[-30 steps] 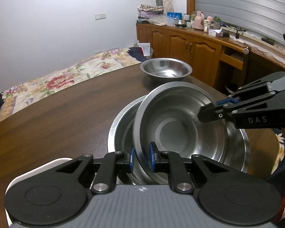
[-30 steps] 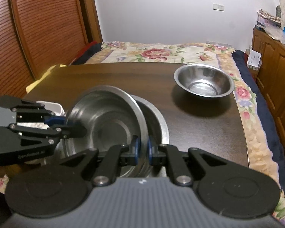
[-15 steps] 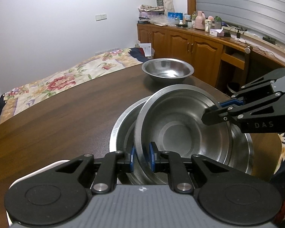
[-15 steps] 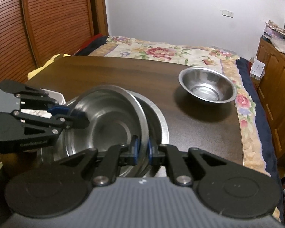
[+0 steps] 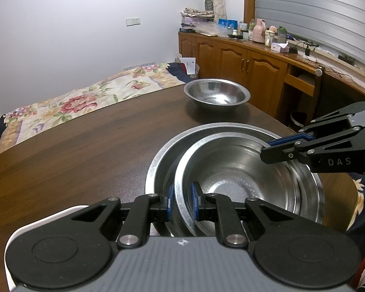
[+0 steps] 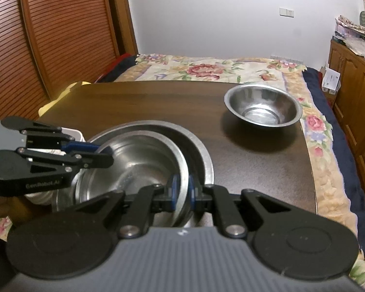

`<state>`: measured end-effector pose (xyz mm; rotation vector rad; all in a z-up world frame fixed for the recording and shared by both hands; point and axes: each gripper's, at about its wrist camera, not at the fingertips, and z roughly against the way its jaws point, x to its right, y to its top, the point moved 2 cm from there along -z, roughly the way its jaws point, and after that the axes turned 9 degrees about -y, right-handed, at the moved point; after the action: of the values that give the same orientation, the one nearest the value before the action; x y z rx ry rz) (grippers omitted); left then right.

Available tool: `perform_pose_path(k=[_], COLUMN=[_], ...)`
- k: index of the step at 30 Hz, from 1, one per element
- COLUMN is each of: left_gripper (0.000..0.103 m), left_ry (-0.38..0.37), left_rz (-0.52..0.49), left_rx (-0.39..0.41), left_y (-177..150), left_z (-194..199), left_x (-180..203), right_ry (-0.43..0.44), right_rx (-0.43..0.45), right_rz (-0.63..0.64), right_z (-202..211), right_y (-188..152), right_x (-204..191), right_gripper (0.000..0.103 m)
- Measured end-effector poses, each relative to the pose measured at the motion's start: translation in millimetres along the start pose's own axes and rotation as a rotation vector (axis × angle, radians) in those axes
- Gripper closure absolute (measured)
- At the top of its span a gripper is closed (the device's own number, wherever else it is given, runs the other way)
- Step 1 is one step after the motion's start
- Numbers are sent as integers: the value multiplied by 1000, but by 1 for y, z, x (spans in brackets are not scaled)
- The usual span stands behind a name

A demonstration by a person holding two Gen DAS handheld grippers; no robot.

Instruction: Organize plates and bowls

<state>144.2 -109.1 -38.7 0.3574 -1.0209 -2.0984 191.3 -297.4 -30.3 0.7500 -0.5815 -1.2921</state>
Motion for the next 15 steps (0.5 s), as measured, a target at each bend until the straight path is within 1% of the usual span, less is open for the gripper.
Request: perform_pose_path(k=[8,13,15], left_gripper=[86,86,86], left_ry=[-4,-14,-17], left_rz=[5,6,6], left_rx=[15,41,54], left_y=[2,10,18], left_z=[3,11,15], left_x=[-1,0,0], right_ry=[-1,-5,-10], right_rx=[16,60,85], right_rz=[-13,-20,-25], right_z=[4,16,22], right_y=[2,9,14], right_x=[2,3,5], right_gripper=[91,91,91])
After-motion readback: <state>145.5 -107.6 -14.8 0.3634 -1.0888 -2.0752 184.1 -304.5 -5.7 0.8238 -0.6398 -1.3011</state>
